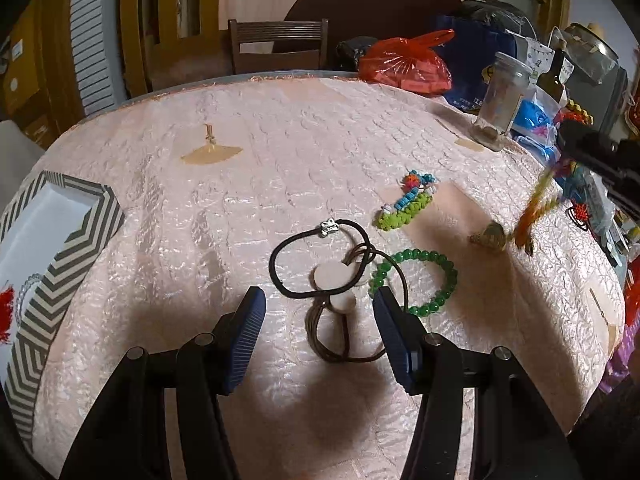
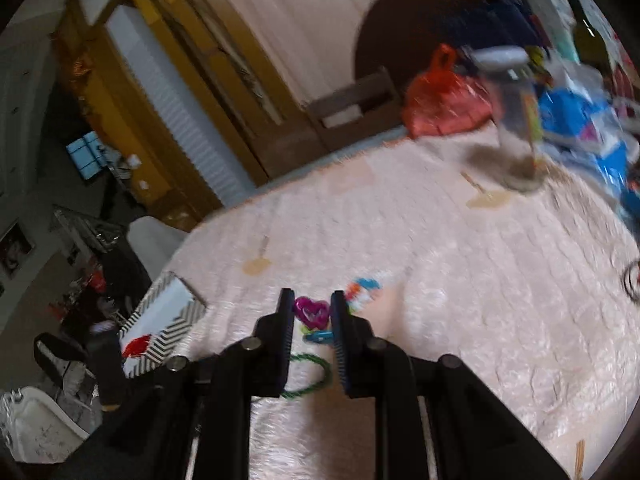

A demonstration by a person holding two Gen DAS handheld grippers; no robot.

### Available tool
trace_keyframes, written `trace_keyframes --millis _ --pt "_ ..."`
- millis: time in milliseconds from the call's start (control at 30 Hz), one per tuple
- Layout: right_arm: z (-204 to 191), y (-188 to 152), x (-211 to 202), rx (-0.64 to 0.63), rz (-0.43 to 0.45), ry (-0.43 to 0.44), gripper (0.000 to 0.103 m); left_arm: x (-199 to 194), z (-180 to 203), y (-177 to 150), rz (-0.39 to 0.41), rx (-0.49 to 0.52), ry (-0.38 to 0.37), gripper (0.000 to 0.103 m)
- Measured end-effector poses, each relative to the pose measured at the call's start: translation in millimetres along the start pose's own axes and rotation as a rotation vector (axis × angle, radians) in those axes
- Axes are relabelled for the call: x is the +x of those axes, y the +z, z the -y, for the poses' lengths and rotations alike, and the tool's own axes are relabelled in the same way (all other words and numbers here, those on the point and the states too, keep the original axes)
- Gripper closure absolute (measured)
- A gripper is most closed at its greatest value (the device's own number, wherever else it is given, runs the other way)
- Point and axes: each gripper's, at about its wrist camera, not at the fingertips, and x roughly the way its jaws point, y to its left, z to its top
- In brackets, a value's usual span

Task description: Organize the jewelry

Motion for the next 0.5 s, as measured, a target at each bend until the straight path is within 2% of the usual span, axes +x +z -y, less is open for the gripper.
trace_keyframes --millis 100,200,367,400,500 --pt "-3 2 0 0.024 0.013 0.040 0.095 -2 1 0 0.004 -0.001 -0.004 0.042" --pt "-3 2 2 0.021 0.011 0.001 0.095 -3 2 1 0.009 0.001 -0.006 0.042" --pt "17 -4 9 0.057 -0.039 -0.159 0.094 0 -2 -5 0.002 -0.009 -0.011 0.042" --pt "25 -7 12 0.080 -0.066 -0.206 0.090 1 -3 -8 -0.001 -0.016 -0.013 0.042" --pt "45 -18 19 0.127 -0.148 -0.268 0.081 6 -8 -14 -0.018 -0.045 -0.019 0.042"
